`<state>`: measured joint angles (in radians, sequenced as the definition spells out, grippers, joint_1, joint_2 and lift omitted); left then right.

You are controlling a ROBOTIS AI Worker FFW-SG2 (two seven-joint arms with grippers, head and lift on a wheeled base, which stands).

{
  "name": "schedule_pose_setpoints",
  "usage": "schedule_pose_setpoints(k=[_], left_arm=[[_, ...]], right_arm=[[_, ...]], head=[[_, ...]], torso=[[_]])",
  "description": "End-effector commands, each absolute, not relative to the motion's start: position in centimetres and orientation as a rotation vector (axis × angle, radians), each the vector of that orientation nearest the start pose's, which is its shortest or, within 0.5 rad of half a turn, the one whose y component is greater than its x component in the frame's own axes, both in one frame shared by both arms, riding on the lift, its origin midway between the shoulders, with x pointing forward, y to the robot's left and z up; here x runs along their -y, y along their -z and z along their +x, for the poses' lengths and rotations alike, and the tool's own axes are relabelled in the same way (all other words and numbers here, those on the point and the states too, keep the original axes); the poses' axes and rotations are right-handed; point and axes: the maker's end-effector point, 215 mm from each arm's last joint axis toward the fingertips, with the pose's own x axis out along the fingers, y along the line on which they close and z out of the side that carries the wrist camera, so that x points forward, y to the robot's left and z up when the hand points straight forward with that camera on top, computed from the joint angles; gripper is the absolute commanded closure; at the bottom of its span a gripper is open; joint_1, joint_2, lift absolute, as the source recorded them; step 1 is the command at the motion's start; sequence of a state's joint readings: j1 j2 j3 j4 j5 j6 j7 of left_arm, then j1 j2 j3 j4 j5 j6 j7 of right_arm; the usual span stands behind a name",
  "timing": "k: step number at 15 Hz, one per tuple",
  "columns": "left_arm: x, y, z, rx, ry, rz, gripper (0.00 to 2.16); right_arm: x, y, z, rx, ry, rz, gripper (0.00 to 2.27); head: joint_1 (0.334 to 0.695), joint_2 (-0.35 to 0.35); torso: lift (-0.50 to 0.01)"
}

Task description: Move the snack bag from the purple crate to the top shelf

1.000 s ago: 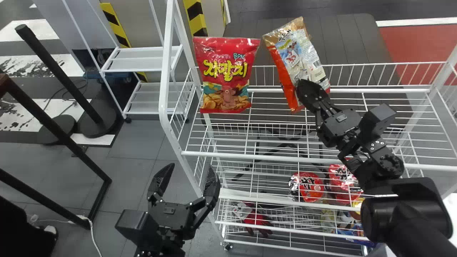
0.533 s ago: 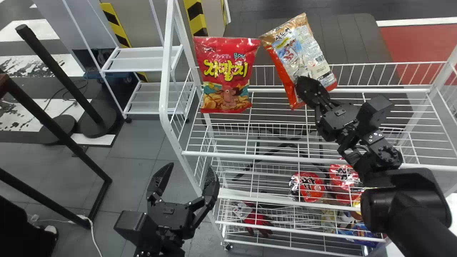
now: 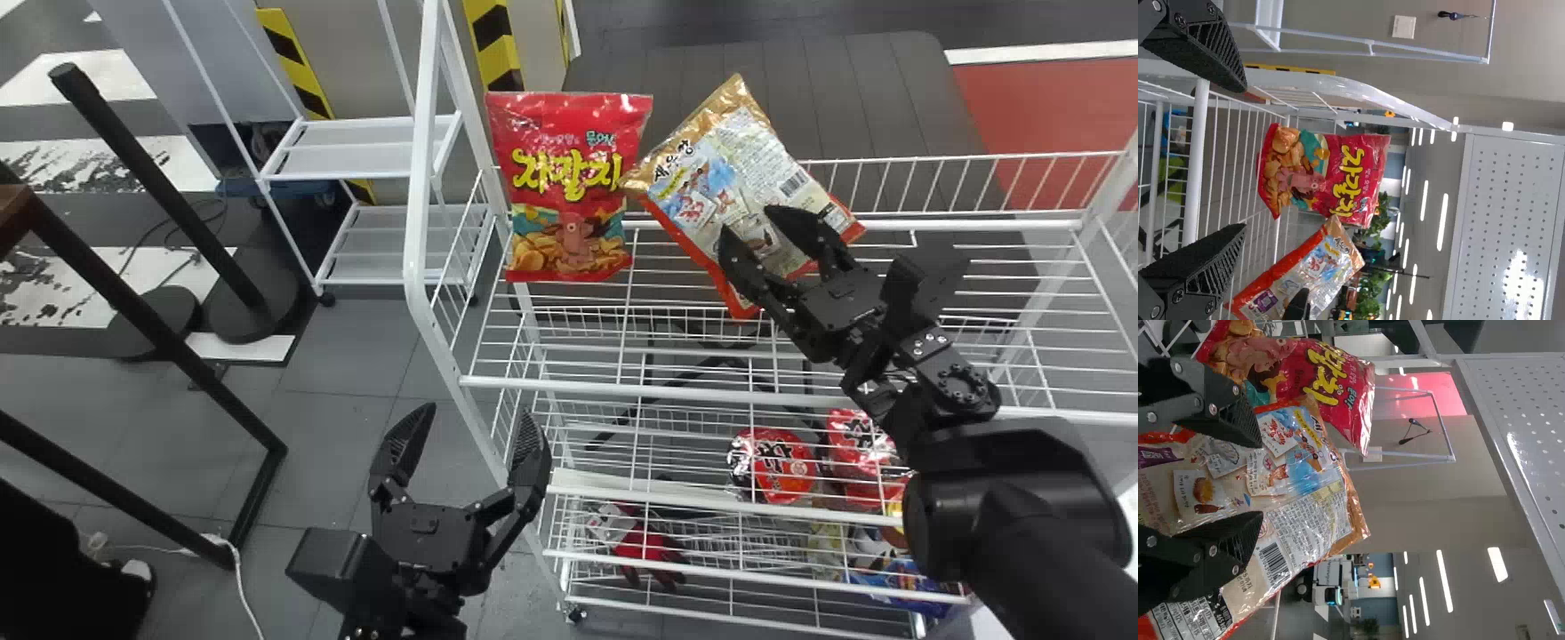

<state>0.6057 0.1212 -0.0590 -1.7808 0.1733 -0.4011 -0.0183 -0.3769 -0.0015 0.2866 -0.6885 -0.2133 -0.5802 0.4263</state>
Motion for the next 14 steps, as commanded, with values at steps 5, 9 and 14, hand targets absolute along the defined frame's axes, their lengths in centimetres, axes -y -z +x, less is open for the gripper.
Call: schedule_pose_setpoints(k=[5,9,14], left_arm=[[-22.6,40.6,38.3,-0.006,0.068,-0.093,0.08],[-22.7,40.9,38.6,-0.012,0.066,-0.091,0.08],[-23.1,40.0,38.9,-0.001,0.056,-0.105,0.08]], right_arm=[[5.3,38.7,59.8,0.143,-0.57,0.091,0.23],[3.5,36.3,57.6,0.221,-0.594,0.079,0.18],[1.3,32.1,54.2,0.227,-0.603,0.14,0.18]], head=[[0.695,0.195],[0.695,0.194],[0.695,0.24]], torso=[[0.0],[0.0],[0.0]])
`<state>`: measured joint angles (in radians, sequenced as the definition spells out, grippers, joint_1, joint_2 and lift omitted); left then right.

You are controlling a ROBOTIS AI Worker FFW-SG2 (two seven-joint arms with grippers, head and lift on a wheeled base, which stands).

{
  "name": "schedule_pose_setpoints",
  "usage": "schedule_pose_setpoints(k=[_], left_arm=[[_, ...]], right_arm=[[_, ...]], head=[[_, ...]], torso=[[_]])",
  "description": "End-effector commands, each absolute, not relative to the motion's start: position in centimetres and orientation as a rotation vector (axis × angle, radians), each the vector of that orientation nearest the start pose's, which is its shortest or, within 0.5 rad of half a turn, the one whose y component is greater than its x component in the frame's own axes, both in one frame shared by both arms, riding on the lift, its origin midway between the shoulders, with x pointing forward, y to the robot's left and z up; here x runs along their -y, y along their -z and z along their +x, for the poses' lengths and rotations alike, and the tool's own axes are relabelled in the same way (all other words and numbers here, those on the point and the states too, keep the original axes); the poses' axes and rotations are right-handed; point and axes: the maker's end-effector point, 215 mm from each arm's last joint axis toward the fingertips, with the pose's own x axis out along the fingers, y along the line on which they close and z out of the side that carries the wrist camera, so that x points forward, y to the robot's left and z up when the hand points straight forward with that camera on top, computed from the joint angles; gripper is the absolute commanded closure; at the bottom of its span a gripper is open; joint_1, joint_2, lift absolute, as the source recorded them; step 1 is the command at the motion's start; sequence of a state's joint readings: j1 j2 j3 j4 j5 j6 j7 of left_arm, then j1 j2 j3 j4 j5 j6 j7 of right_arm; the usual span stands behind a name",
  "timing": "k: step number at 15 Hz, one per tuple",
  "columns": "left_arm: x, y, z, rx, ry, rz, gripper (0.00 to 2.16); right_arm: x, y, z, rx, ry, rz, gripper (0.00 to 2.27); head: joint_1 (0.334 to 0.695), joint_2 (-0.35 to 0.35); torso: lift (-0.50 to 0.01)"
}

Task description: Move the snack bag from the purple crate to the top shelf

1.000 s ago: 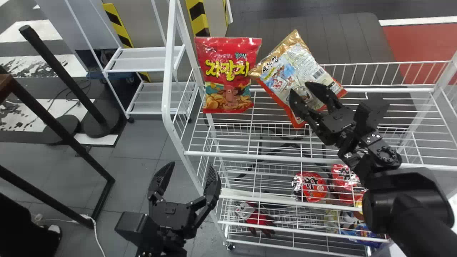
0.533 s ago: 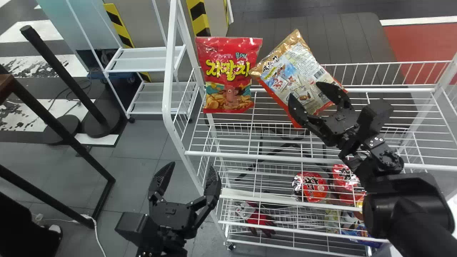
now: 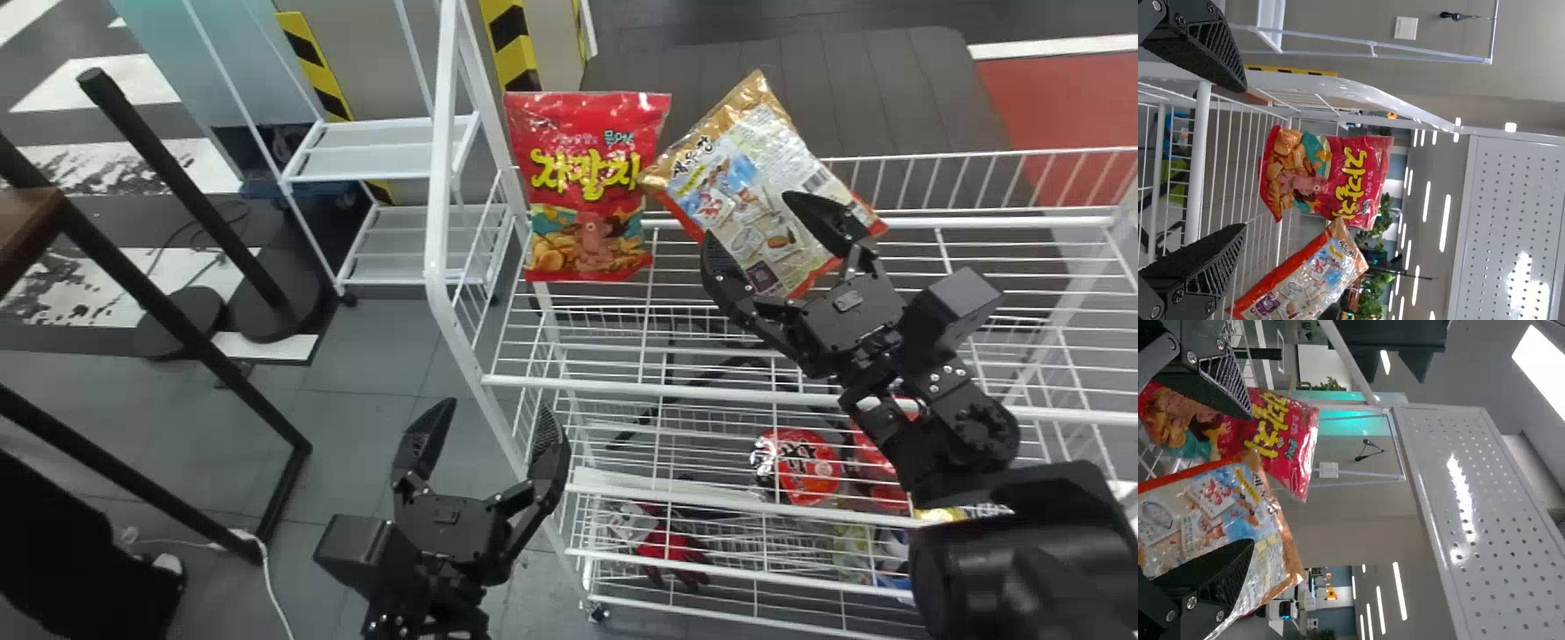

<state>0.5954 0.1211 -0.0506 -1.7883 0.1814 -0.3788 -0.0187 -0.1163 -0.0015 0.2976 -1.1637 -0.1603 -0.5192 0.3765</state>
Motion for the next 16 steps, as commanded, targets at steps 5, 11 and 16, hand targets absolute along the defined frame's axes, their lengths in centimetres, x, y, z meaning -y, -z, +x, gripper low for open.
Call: schedule_pose_setpoints(k=[5,11,16], left_arm=[[-22.4,38.4,40.0,-0.033,-0.008,-0.231,0.08],[-16.3,38.0,41.1,-0.146,0.099,-0.288,0.1],[-10.1,35.0,40.4,-0.2,0.129,-0.348,0.12]], right_arm=[[9.2,26.8,50.9,0.295,-0.427,0.27,0.18],[25.7,28.5,39.8,0.267,-0.216,0.047,0.18],[31.0,32.4,33.4,0.196,-0.173,-0.13,0.18]], head=[[0.695,0.244],[0.695,-0.013],[0.695,-0.216]], torso=[[0.0],[0.0],[0.0]])
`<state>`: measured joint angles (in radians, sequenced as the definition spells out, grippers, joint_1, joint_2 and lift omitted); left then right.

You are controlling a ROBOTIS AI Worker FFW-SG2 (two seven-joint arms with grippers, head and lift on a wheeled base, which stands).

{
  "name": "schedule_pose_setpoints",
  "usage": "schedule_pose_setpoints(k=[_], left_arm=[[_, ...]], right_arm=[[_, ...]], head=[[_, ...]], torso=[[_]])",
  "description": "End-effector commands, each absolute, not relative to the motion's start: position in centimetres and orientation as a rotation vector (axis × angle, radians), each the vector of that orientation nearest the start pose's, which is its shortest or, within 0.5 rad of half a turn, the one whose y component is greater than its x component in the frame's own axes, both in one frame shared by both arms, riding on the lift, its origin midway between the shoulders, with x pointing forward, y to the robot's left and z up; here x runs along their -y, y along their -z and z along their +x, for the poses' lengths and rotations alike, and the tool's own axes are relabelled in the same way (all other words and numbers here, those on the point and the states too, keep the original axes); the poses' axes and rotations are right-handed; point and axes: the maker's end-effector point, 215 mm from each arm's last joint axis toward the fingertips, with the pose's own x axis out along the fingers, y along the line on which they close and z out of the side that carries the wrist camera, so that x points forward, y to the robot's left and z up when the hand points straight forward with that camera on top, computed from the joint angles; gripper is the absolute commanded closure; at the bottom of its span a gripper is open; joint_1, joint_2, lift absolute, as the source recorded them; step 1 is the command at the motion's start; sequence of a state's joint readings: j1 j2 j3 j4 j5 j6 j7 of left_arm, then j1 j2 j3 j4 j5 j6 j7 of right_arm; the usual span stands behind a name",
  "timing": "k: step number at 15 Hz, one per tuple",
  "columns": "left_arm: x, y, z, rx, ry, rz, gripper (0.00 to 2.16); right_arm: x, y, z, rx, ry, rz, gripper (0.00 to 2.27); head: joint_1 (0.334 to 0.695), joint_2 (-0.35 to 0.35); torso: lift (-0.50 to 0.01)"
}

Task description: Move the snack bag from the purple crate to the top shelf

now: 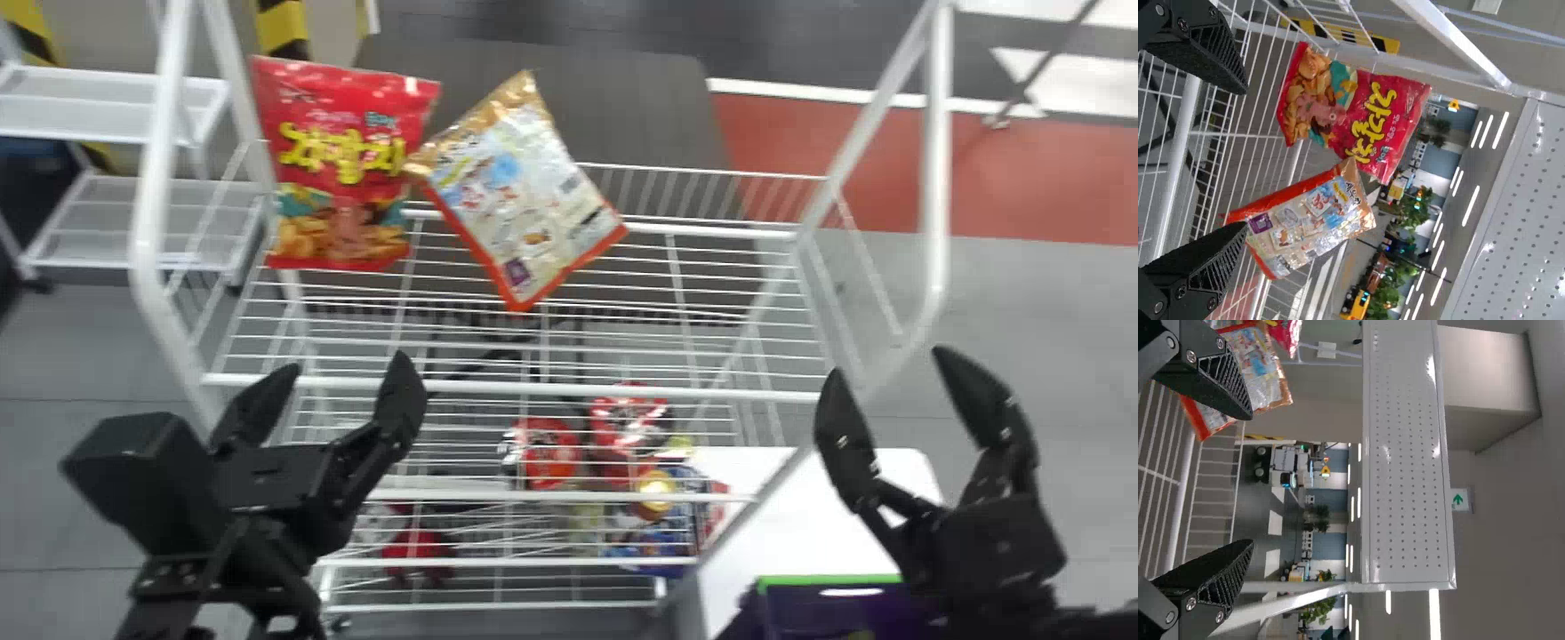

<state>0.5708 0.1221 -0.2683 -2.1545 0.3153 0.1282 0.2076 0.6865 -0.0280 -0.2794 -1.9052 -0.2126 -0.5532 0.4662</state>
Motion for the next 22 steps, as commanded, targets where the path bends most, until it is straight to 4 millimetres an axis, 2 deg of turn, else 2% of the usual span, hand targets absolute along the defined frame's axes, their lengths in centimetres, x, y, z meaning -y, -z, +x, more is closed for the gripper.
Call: schedule_pose_setpoints(k=[1,4,5,6,8,10,11,12,15,16,17,20,22], left_arm=[[-9.0,34.3,40.7,-0.196,0.131,-0.364,0.13],[-3.8,33.3,42.4,-0.275,0.241,-0.435,0.13],[-1.9,33.2,42.9,-0.311,0.29,-0.433,0.13],[0.2,31.9,43.7,-0.306,0.341,-0.439,0.13],[4.4,32.7,45.8,-0.337,0.392,-0.395,0.13],[8.3,32.8,48.0,-0.367,0.404,-0.399,0.13],[9.9,32.8,48.6,-0.388,0.417,-0.425,0.13],[10.6,33.2,49.5,-0.412,0.422,-0.42,0.14],[10.3,35.1,52.5,-0.474,0.397,-0.386,0.14],[9.7,36.3,53.2,-0.486,0.376,-0.372,0.14],[8.9,36.7,54.2,-0.473,0.35,-0.369,0.14],[6.4,36.9,58.1,-0.428,0.266,-0.38,0.15],[4.4,35.5,60.5,-0.374,0.204,-0.424,0.15]], right_arm=[[32.4,33.2,32.7,0.187,-0.154,-0.157,0.18],[37.1,36.4,29.5,0.133,-0.083,-0.228,0.18],[38.2,37.7,28.5,0.111,-0.065,-0.249,0.18],[39.2,38.6,27.9,0.103,-0.051,-0.263,0.18],[39.9,39.8,26.9,0.098,-0.043,-0.281,0.18],[39.6,40.5,26.5,0.112,-0.047,-0.302,0.18],[39.3,40.8,26.5,0.115,-0.055,-0.308,0.18],[38.8,41.1,26.4,0.121,-0.063,-0.312,0.18],[37.2,41.7,26.6,0.136,-0.091,-0.311,0.18],[36.9,41.4,26.6,0.15,-0.095,-0.313,0.18],[36.8,41.4,26.7,0.15,-0.097,-0.311,0.18],[35.4,41.7,27.1,0.16,-0.119,-0.299,0.18],[34.5,41.8,27.2,0.17,-0.133,-0.295,0.18]], head=[[0.695,-0.245],[0.695,-0.35],[0.695,-0.35],[0.695,-0.35],[0.695,-0.35],[0.695,-0.35],[0.695,-0.35],[0.695,-0.35],[0.695,-0.35],[0.695,-0.35],[0.695,-0.35],[0.695,-0.35],[0.695,-0.35]], torso=[[0.0],[0.0],[0.0],[0.0],[0.0],[0.0],[0.0],[0.0],[0.0],[0.0],[0.0],[0.0],[0.0]])
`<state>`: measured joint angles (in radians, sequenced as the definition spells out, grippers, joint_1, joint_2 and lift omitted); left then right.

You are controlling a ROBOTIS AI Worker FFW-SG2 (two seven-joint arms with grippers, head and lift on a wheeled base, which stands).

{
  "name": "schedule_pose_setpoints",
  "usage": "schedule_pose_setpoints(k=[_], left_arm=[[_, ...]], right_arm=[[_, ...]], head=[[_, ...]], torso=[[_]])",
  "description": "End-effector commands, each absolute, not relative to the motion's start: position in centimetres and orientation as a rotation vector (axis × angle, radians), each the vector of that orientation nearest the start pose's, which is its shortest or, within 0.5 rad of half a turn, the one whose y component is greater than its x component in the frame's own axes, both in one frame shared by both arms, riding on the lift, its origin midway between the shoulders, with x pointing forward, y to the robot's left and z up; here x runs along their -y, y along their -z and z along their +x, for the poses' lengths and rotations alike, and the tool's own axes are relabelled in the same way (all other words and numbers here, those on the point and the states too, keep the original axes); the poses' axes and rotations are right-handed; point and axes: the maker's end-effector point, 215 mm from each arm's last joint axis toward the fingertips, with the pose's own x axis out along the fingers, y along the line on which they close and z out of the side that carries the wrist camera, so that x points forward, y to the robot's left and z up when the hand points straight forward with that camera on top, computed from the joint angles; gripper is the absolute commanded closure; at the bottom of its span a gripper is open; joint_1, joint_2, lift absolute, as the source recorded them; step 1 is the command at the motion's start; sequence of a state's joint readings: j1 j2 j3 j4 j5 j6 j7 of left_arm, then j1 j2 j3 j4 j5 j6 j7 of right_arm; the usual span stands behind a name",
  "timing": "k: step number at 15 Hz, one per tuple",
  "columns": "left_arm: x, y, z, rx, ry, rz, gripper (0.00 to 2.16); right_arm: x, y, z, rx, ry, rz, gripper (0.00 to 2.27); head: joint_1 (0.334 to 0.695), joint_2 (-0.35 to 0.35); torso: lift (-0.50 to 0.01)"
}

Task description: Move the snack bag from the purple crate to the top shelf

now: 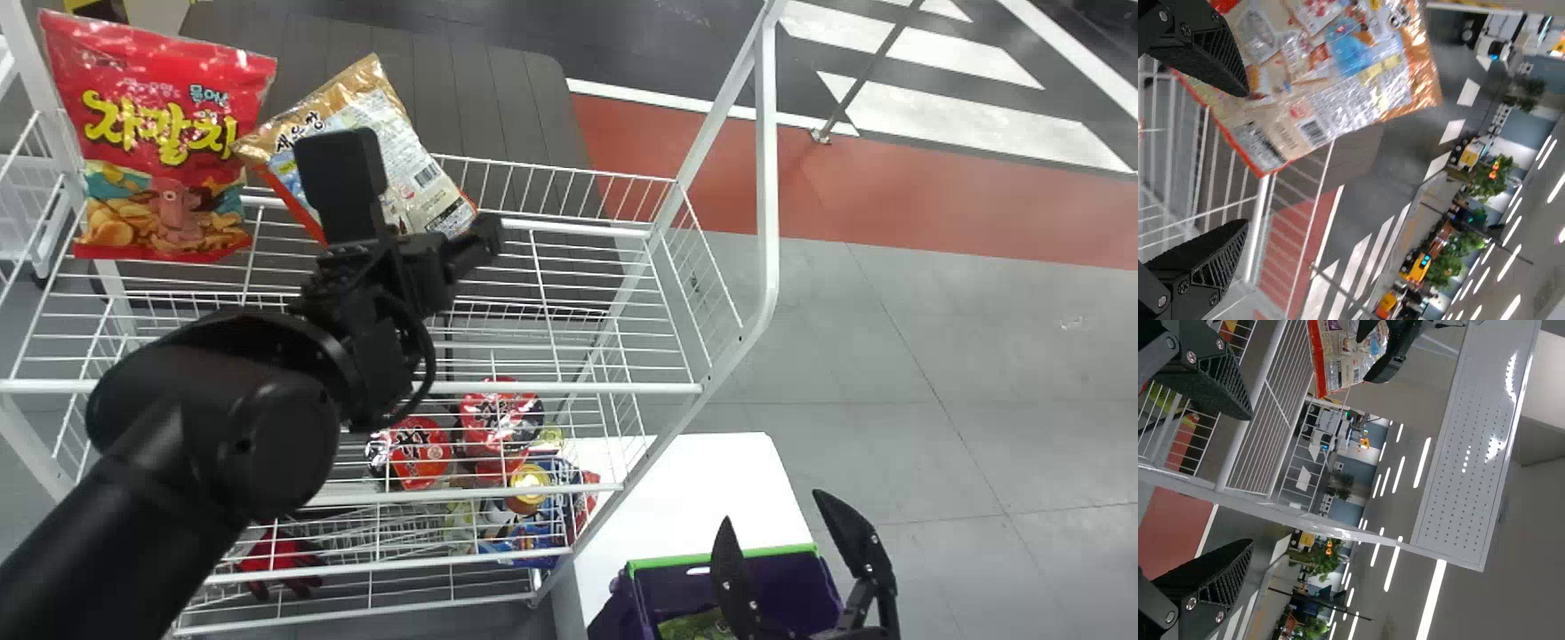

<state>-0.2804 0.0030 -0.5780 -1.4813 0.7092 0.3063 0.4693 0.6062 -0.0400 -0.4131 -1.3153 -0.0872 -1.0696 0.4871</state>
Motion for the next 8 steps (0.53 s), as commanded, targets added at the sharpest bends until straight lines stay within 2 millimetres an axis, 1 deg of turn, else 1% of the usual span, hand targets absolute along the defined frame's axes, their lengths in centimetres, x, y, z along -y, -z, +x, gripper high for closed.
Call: schedule_pose_setpoints(k=[1,2,4,7,8], left_arm=[[3.6,34.9,61.6,-0.367,0.184,-0.471,0.15],[2.6,35.0,62.4,-0.383,0.155,-0.504,0.15],[1.0,34.6,63.2,-0.366,0.105,-0.518,0.15],[0.3,34.9,63.2,-0.374,0.071,-0.513,0.16],[0.3,35.0,63.2,-0.376,0.071,-0.513,0.16]], right_arm=[[34.4,42.1,27.2,0.168,-0.134,-0.294,0.18],[34.3,42.3,27.1,0.169,-0.137,-0.297,0.18],[34.4,42.5,27.2,0.175,-0.139,-0.301,0.18],[33.9,42.8,28.0,0.182,-0.149,-0.293,0.18],[33.6,43.1,28.2,0.179,-0.156,-0.29,0.18]], head=[[0.695,-0.35],[0.695,-0.35],[0.695,-0.35],[0.695,-0.35],[0.695,-0.35]], torso=[[0.0],[0.0],[0.0],[0.0],[0.0]])
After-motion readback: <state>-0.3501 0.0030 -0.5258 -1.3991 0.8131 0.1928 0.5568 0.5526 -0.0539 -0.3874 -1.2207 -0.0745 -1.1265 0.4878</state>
